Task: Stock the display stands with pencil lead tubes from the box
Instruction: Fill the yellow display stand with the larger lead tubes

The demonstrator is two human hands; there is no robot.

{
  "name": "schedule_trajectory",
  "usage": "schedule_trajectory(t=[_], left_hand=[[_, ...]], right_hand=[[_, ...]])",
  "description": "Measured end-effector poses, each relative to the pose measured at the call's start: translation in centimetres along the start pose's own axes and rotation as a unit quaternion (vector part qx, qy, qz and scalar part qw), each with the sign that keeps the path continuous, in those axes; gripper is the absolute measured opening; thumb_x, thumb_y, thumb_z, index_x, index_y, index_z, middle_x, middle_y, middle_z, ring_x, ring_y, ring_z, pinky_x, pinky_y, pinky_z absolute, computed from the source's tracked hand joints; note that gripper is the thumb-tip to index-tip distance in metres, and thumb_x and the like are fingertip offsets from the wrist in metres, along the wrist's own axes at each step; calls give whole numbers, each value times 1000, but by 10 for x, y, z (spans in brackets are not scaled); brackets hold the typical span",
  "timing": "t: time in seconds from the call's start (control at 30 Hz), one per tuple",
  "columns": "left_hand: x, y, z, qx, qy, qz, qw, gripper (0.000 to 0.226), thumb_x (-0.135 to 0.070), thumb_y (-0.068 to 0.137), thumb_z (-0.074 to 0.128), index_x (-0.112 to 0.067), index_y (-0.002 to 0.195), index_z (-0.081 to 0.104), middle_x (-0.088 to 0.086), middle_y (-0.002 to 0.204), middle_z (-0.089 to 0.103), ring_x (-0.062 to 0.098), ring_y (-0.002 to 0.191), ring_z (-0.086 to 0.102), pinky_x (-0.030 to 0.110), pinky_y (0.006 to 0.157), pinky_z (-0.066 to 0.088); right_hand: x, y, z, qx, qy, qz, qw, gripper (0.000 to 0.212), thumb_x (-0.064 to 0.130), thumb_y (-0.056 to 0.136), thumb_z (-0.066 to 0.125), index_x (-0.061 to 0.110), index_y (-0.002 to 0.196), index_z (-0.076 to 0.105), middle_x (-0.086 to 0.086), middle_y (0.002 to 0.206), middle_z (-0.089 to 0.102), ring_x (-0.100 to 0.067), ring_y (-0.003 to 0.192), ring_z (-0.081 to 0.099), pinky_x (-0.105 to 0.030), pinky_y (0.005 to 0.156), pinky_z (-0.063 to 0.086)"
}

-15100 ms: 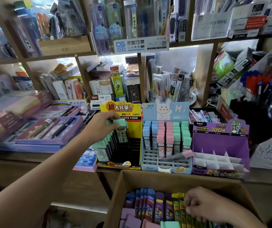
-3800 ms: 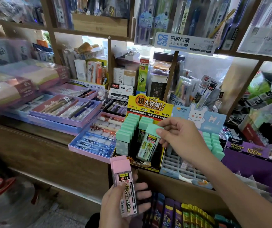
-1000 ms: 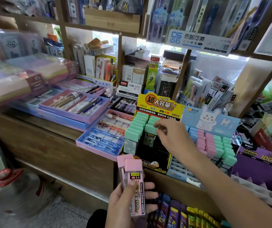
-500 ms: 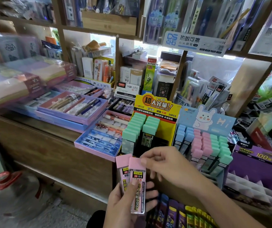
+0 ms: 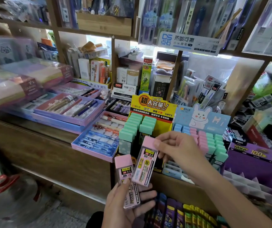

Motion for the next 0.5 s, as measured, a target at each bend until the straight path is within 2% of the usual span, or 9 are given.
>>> schedule_trajectory(t=[0.1,0.23,0.37,0.5], left_hand=[[2,1,-3,-1,0,-1,1000,51,-34,79,59,3,114,67,36,99,72,42,72,76,43,49,61],[0,1,-4,-5,0,3,1000,50,-34,78,60,3,112,68,36,99,72,42,72,75,43,49,60],[-3,0,-7,-19,-1,16,1000,38,-29,91,57,-1,116,66,37,99,71,42,72,75,44,49,61],[-3,0,-9,-24,4,22,999,33,-27,102,49,-1,117,64,37,97,72,41,71,75,43,48,60]], right_hand=[[17,10,-14,-50,-6,-44,998,6,11,91,75,12,97,73,-9,77,76,-15,60,69,-20,55,54],[30,23,-18,-87,-52,-102,990,10,7,91,74,16,94,72,-7,80,74,-18,69,73,-24,62,60],[32,34,-10,-103,-126,-140,977,14,6,91,74,20,91,71,-6,81,72,-19,71,72,-35,66,65],[27,43,0,-94,-172,-149,969,11,9,91,74,20,92,71,-5,82,71,-25,76,71,-48,73,62]])
Point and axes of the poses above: each hand's wrist, its own y-axis towards the middle knuckle, its own z-axis out of the palm, x = y × z, the point moved 7 cm from there along y, towards the middle knuckle
